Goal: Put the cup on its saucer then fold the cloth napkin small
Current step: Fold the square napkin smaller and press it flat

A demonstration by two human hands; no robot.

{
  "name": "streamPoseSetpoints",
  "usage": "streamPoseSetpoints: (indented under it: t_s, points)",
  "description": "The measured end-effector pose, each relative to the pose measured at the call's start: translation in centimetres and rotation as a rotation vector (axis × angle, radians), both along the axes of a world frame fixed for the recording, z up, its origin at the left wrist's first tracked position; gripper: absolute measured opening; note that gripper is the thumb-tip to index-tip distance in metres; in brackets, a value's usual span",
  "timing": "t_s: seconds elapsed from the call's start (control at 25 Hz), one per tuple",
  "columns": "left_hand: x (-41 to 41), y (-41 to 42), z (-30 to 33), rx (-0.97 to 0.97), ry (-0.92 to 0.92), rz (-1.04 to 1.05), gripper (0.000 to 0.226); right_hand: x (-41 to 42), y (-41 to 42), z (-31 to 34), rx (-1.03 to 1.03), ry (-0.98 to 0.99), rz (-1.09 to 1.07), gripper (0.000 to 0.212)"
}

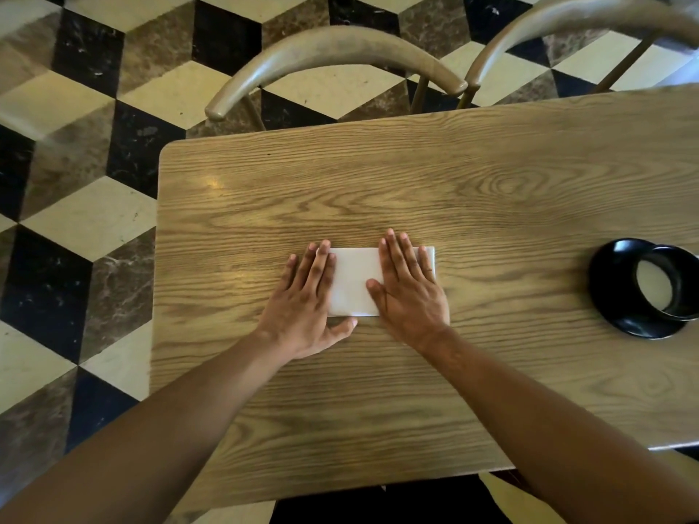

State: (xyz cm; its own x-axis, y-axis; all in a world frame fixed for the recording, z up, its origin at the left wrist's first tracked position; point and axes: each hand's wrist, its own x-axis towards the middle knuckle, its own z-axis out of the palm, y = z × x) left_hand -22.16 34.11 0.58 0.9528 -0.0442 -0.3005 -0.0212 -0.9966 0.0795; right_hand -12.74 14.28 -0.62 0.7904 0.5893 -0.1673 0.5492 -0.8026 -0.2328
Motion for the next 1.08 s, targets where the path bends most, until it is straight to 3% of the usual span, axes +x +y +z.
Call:
streamPoseSetpoints:
  t_s: [0.28, 0.36, 0.52, 0.88, 1.08]
  points:
    - [0.0, -0.2, 0.3, 0.008, 0.033, 0.022, 0.122, 1.4, -4.4, 1.4, -0.034, 0.02, -0.169, 0.074]
    - [0.2, -0.3, 0.4, 0.016, 0.041, 0.025, 0.125, 0.8, -1.8, 2.2, 0.059, -0.003, -0.201, 0.076]
    - [0.3, -0.2, 0.3, 0.002, 0.08, 0.024, 0.127, -1.3, 6.1, 3.1, 0.234, 0.007, -0.052, 0.073]
    - [0.2, -0.6, 0.5, -0.011, 0.041, 0.029, 0.127, -2.2, 7.6, 0.7, 0.147, 0.065, 0.006, 0.077]
    - [0.1, -0.2, 0.4, 0.015, 0.052, 0.015, 0.129, 0.2, 1.8, 0.1, 0.036, -0.031, 0.055, 0.076]
